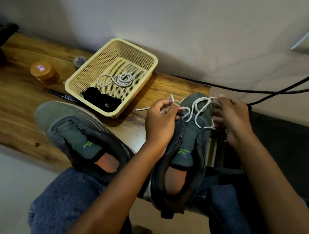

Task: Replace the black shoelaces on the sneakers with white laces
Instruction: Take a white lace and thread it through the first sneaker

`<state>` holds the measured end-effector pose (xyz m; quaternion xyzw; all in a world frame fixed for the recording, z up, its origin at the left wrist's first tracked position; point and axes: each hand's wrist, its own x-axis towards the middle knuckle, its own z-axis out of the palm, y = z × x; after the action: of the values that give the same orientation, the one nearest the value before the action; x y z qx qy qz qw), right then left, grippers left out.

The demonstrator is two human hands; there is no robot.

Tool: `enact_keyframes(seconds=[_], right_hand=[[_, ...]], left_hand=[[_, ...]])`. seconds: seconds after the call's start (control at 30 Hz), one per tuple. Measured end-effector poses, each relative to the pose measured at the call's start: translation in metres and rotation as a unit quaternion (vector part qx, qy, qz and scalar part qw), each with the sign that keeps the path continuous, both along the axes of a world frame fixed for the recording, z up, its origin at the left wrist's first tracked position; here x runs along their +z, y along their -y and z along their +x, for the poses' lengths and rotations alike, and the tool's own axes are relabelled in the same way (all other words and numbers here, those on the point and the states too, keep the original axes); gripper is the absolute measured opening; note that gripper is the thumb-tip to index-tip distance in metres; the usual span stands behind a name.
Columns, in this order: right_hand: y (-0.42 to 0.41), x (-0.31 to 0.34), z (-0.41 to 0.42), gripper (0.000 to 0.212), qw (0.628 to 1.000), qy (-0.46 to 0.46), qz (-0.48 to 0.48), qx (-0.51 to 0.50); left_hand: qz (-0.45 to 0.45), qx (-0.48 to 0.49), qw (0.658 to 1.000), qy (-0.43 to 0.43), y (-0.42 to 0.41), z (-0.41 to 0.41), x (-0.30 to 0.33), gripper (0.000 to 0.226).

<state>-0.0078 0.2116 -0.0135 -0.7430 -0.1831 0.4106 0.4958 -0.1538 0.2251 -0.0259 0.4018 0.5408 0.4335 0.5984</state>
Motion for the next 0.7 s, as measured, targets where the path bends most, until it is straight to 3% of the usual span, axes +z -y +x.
enact_keyframes(seconds=[0.07,0.13,0.27,0.4,0.6,0.7], right_hand=[[-0.010,0.002,0.003,0.020,0.997,-0.078,0.000,-0.015],[-0.016,-0.001,0.006,0.021,0.995,-0.098,-0.006,-0.031],[-0.021,-0.007,0.008,0.033,0.998,-0.066,-0.004,-0.026],[-0.022,-0.011,0.002,0.025,0.999,-0.038,0.012,-0.016],[-0.025,0.002,0.015,0.023,0.983,-0.020,0.116,-0.142],[-0.019,0.014,0.022,0.030,0.977,0.015,0.152,-0.145]], left_hand=[[-0.003,-0.007,1.000,0.003,0.000,0.000,0.001,0.008],[-0.002,-0.011,1.000,0.000,-0.001,-0.001,0.000,0.013],[-0.004,-0.015,1.000,0.002,-0.002,-0.002,0.001,0.015],[0.004,-0.021,0.999,-0.026,-0.001,-0.002,-0.002,0.014],[0.006,0.005,1.000,-0.013,-0.002,-0.002,0.001,0.016],[0.011,0.031,0.999,-0.019,-0.005,-0.005,0.002,0.008]])
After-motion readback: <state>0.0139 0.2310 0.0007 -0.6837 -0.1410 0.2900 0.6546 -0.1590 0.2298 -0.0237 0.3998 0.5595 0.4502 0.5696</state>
